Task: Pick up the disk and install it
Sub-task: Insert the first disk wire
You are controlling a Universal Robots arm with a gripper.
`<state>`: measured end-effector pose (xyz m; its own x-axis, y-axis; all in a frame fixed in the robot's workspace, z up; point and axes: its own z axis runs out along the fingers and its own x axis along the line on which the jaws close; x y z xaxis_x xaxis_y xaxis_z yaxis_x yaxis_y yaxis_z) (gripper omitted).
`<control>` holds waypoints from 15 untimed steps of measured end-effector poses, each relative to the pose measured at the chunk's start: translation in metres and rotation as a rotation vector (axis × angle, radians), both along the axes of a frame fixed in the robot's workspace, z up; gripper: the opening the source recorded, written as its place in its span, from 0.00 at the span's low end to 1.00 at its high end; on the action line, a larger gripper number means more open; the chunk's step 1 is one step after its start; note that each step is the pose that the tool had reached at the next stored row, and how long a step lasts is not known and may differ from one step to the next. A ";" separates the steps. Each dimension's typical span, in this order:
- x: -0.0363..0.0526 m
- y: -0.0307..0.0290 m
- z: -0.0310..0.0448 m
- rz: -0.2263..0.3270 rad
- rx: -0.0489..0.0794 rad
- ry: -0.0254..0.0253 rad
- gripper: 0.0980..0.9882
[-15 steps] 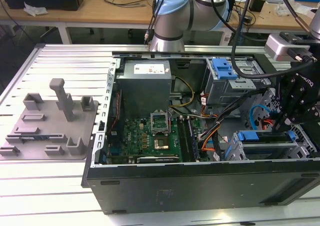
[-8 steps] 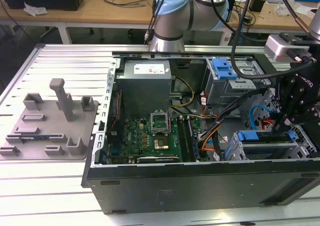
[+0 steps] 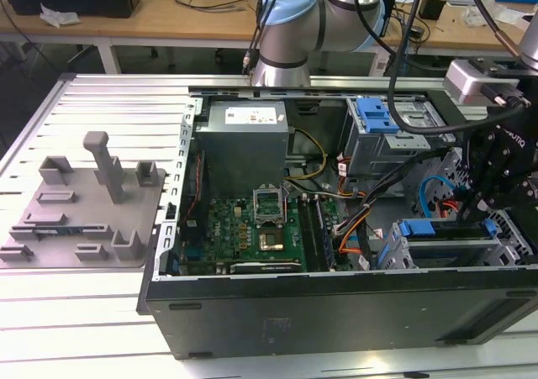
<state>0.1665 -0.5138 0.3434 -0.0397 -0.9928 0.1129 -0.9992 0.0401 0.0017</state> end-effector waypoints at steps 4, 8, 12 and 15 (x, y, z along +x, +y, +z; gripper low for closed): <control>0.0000 0.0000 -0.0007 0.000 0.000 0.0000 0.08; 0.0000 -0.0002 -0.0014 0.000 0.000 0.0000 0.08; 0.0000 -0.0004 -0.0019 0.000 0.000 -0.0001 0.08; 0.0000 -0.0005 -0.0022 0.000 0.000 0.0000 0.08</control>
<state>0.1665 -0.5143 0.3412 -0.0399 -0.9928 0.1129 -0.9992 0.0403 0.0017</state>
